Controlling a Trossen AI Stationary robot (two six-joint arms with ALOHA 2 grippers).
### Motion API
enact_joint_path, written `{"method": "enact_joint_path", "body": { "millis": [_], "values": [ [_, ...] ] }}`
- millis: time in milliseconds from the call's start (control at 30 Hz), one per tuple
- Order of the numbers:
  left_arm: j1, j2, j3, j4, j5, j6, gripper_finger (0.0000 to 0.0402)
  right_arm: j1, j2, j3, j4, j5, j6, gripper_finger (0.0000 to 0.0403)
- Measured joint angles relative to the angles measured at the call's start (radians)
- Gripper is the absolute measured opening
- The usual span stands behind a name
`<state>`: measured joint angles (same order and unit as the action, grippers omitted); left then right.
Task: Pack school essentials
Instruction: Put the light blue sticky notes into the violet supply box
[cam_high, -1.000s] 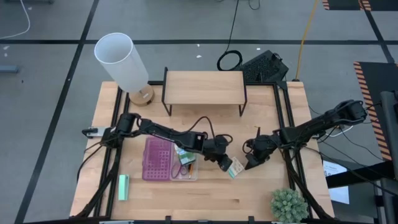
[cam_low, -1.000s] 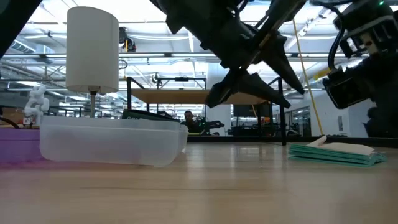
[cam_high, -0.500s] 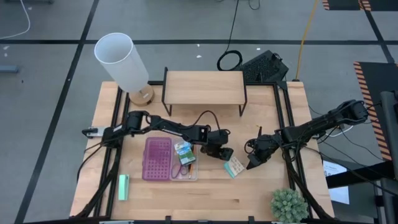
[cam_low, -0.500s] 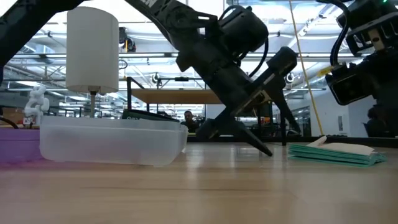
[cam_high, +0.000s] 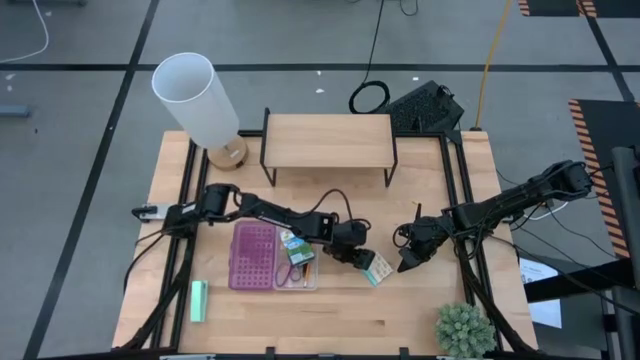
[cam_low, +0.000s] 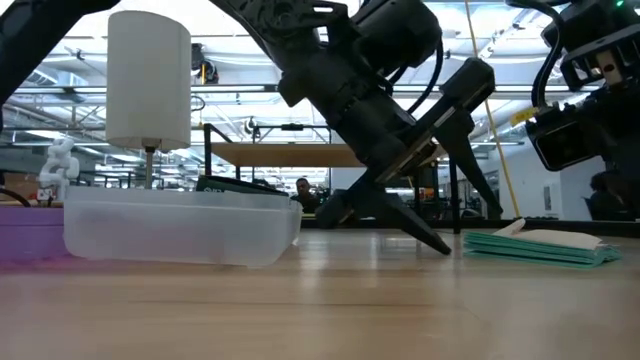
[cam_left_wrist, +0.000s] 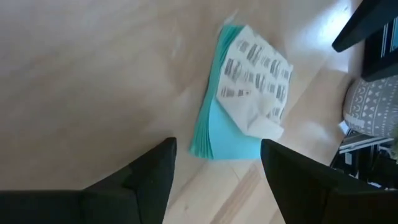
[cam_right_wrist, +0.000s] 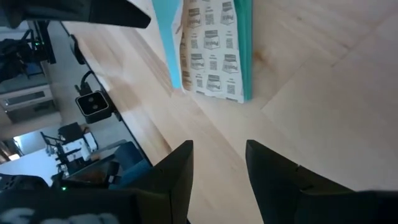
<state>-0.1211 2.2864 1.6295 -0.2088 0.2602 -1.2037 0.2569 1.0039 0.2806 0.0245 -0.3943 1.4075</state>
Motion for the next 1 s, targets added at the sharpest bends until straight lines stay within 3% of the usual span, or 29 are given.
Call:
{"method": "enact_joint_path", "body": {
  "millis": [567, 667, 900, 1000],
  "values": [
    [-0.029, 0.0, 0.0, 0.004, -0.096, -0.093, 0.0243, 0.018, 0.0, 0.0, 0.038, 0.004, 0.126, 0.0141],
    [-0.031, 0.0, 0.0, 0.005, -0.099, -0.101, 0.0241, 0.053, 0.0, 0.0, 0.061, 0.058, 0.154, 0.0137],
    [-0.032, 0.002, -0.001, 0.003, -0.097, -0.101, 0.0194, 0.113, 0.0, 0.0, 0.061, 0.244, 0.203, 0.0072],
    [-0.033, 0.003, -0.002, 0.01, -0.099, -0.101, 0.0174, 0.114, 0.018, 0.0, 0.064, 0.269, 0.204, 0.003]
  ]
}}
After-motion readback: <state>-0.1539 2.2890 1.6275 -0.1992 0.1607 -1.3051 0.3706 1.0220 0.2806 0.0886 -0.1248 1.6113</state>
